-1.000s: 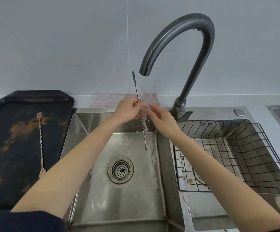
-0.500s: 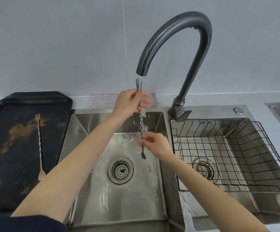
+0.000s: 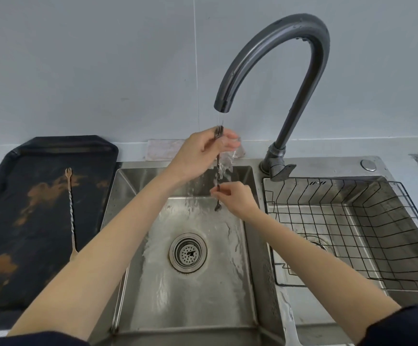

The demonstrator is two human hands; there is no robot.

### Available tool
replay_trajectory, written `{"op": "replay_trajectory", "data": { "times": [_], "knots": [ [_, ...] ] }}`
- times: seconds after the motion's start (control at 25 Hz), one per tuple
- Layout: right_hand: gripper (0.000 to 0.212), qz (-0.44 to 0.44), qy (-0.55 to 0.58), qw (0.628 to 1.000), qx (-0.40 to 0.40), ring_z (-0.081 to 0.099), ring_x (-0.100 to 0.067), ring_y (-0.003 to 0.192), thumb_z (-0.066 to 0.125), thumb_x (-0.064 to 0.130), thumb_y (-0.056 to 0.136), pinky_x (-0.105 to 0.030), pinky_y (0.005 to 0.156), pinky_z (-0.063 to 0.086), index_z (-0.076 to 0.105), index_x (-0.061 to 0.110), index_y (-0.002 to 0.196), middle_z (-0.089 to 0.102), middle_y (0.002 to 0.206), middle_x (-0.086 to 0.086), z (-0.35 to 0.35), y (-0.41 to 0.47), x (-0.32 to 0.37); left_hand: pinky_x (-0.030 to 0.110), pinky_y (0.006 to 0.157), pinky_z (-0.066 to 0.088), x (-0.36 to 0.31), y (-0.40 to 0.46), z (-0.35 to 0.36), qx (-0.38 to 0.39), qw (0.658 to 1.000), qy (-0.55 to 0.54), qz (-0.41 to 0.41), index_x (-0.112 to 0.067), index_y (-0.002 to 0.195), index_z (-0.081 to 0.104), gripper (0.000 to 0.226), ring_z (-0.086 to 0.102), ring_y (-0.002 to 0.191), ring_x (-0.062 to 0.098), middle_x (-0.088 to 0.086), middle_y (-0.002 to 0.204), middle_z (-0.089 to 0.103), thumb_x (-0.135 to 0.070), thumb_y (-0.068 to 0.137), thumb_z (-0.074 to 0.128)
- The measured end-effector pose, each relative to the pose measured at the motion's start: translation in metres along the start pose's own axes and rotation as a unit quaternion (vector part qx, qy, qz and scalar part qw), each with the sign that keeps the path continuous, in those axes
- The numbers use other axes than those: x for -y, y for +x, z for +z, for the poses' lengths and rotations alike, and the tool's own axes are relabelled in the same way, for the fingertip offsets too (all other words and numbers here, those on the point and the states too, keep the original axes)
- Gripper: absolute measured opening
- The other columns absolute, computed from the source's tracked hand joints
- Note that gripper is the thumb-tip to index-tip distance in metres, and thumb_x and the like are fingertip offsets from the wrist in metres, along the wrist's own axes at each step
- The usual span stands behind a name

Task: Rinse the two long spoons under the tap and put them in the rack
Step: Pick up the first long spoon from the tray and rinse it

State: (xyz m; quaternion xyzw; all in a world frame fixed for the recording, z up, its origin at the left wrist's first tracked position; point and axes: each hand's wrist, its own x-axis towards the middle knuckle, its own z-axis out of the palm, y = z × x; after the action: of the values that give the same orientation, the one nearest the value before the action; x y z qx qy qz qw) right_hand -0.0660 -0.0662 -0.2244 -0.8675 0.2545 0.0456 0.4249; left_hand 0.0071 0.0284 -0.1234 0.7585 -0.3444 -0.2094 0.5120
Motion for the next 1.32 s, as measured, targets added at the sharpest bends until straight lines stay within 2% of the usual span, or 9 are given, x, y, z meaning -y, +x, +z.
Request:
{"op": "replay_trajectory", "data": {
  "times": [0.12, 0.2, 0.32, 0.44, 0.64, 0.92, 1.08, 1.2, 1.32],
  "knots": [
    [0.035, -0.029, -0.014, 0.999, -0.007, 0.053, -0.013, 0.058, 0.049, 0.028, 0.095, -0.02, 0.052, 0.039, 0.068, -0.001, 0.097, 0.066, 0.069, -0.008, -0.004, 0.009, 0.018, 0.038, 0.101, 0.048, 0.002, 0.001, -0.009, -0.003, 1.0, 0.027, 0.005, -0.016, 0.111, 0.064, 0.029, 0.063, 0.097, 0.015, 0.003, 0.113, 0.068, -0.023, 0.096, 0.04],
    [0.035, -0.069, -0.012, 0.997, -0.021, 0.055, -0.019, 0.062, 0.048, 0.028, 0.095, -0.029, 0.058, 0.043, 0.067, -0.002, 0.097, 0.066, 0.071, -0.011, -0.006, 0.011, 0.027, 0.032, 0.095, 0.051, 0.0, 0.001, -0.014, -0.023, 1.0, 0.017, -0.002, -0.015, 0.114, 0.062, 0.029, 0.065, 0.094, 0.013, 0.005, 0.109, 0.069, -0.023, 0.096, 0.041],
    [0.032, -0.09, 0.015, 0.995, -0.04, 0.043, -0.011, 0.054, 0.05, 0.027, 0.094, -0.025, 0.053, 0.033, 0.066, 0.001, 0.087, 0.053, 0.058, 0.0, -0.008, 0.01, 0.029, 0.014, 0.078, 0.053, 0.006, 0.001, -0.023, -0.066, 0.997, -0.039, -0.026, -0.011, 0.113, 0.061, 0.026, 0.064, 0.077, -0.006, -0.002, 0.094, 0.068, -0.017, 0.095, 0.043],
    [0.028, -0.101, 0.008, 0.993, -0.052, 0.051, -0.012, 0.059, 0.052, 0.028, 0.093, -0.025, 0.058, 0.04, 0.069, 0.005, 0.09, 0.064, 0.065, -0.003, -0.009, 0.008, 0.024, 0.01, 0.069, 0.054, 0.025, -0.004, -0.034, -0.111, 0.987, -0.093, -0.067, -0.006, 0.11, 0.062, 0.026, 0.065, 0.065, -0.009, -0.007, 0.084, 0.066, -0.016, 0.095, 0.044],
    [0.02, -0.078, 0.011, 0.997, -0.023, 0.067, -0.018, 0.092, 0.058, 0.024, 0.09, -0.036, 0.087, 0.055, 0.069, 0.015, 0.104, 0.075, 0.097, -0.007, 0.003, 0.004, 0.003, 0.011, 0.07, 0.055, 0.062, -0.02, -0.045, -0.172, 0.954, -0.188, -0.161, -0.005, 0.112, 0.06, 0.028, 0.066, 0.072, 0.006, 0.0, 0.085, 0.066, -0.02, 0.095, 0.044],
    [0.022, -0.01, -0.099, 0.993, 0.062, 0.063, -0.022, 0.103, 0.054, 0.024, 0.091, -0.035, 0.087, 0.052, 0.067, 0.018, 0.108, 0.072, 0.106, -0.004, 0.036, 0.004, -0.038, 0.01, 0.064, 0.055, 0.141, -0.048, -0.048, -0.21, 0.908, -0.229, -0.281, -0.013, 0.085, 0.064, 0.021, 0.061, 0.077, 0.011, 0.003, 0.087, 0.062, -0.018, 0.094, 0.045],
    [0.024, -0.001, -0.171, 0.979, 0.113, 0.062, -0.023, 0.107, 0.049, 0.018, 0.093, -0.035, 0.086, 0.051, 0.064, 0.017, 0.112, 0.069, 0.115, -0.004, 0.058, 0.012, -0.055, 0.01, 0.058, 0.055, 0.192, -0.058, -0.041, -0.231, 0.86, -0.234, -0.39, 0.005, 0.111, 0.059, 0.028, 0.06, 0.069, 0.011, 0.008, 0.076, 0.058, -0.013, 0.091, 0.052],
    [0.024, 0.016, -0.228, 0.962, 0.148, 0.06, -0.025, 0.108, 0.048, 0.017, 0.094, -0.034, 0.086, 0.049, 0.063, 0.016, 0.113, 0.067, 0.117, -0.006, 0.072, 0.019, -0.073, 0.012, 0.055, 0.055, 0.223, -0.061, -0.034, -0.235, 0.834, -0.235, -0.441, 0.007, 0.113, 0.055, 0.028, 0.064, 0.057, 0.008, 0.01, 0.073, 0.057, -0.009, 0.09, 0.053],
    [0.023, 0.037, -0.258, 0.952, 0.159, 0.059, -0.027, 0.107, 0.048, 0.02, 0.094, -0.035, 0.085, 0.048, 0.063, 0.015, 0.11, 0.064, 0.117, -0.007, 0.084, 0.025, -0.089, 0.024, 0.077, 0.056, 0.245, -0.062, -0.022, -0.225, 0.816, -0.229, -0.481, 0.008, 0.12, 0.05, 0.032, 0.06, 0.065, 0.013, 0.013, 0.089, 0.06, -0.004, 0.09, 0.052]
  ]
}}
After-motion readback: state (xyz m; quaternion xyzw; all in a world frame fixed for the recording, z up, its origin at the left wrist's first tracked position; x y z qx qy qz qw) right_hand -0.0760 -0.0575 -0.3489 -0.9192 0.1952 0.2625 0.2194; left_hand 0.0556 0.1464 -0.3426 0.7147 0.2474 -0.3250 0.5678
